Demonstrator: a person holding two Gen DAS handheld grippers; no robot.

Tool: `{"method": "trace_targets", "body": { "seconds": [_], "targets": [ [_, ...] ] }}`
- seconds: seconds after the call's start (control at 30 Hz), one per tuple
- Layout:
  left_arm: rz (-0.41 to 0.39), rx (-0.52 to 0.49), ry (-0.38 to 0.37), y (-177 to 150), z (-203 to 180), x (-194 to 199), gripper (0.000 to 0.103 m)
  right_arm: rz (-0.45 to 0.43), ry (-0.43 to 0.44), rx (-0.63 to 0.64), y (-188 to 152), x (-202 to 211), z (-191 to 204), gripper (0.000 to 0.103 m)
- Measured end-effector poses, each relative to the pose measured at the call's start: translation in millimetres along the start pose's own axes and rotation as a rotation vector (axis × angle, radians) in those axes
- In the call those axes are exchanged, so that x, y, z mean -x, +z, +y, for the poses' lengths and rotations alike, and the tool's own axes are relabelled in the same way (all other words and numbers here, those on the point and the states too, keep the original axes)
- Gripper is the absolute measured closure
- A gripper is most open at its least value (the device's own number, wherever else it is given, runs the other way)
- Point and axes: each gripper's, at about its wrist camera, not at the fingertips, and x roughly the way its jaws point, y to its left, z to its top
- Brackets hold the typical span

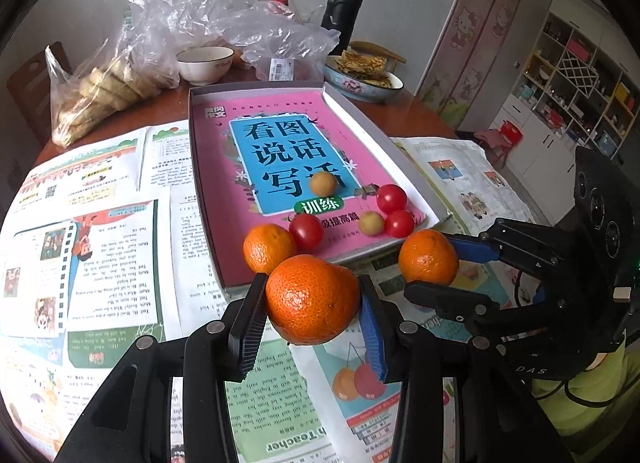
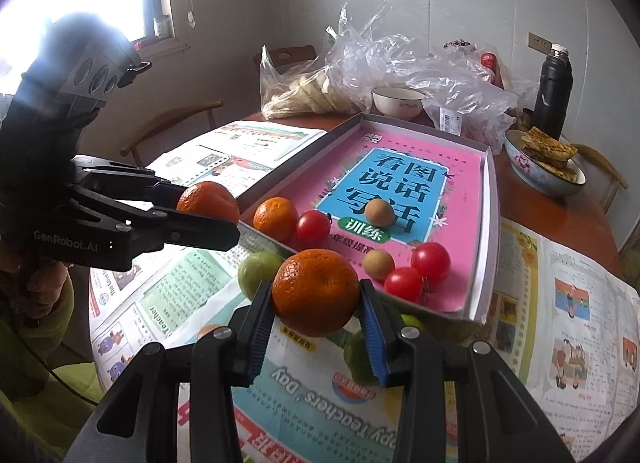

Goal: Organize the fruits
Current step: 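Carry both mandarins up and over the pink box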

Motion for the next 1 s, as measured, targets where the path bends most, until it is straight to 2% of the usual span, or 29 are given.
{"method": "trace_targets", "body": {
  "seconds": [0.43,1.0],
  "targets": [
    [-0.012,0.011,0.009,27,10,-14,0.059,0.009,-0.002,-0.01,18,-19,-11,0.061],
    [0.022,0.032,0.075,64,27,-55,0.059,0.035,0.004,-0.019,33,-43,-22,0.061]
  ]
}}
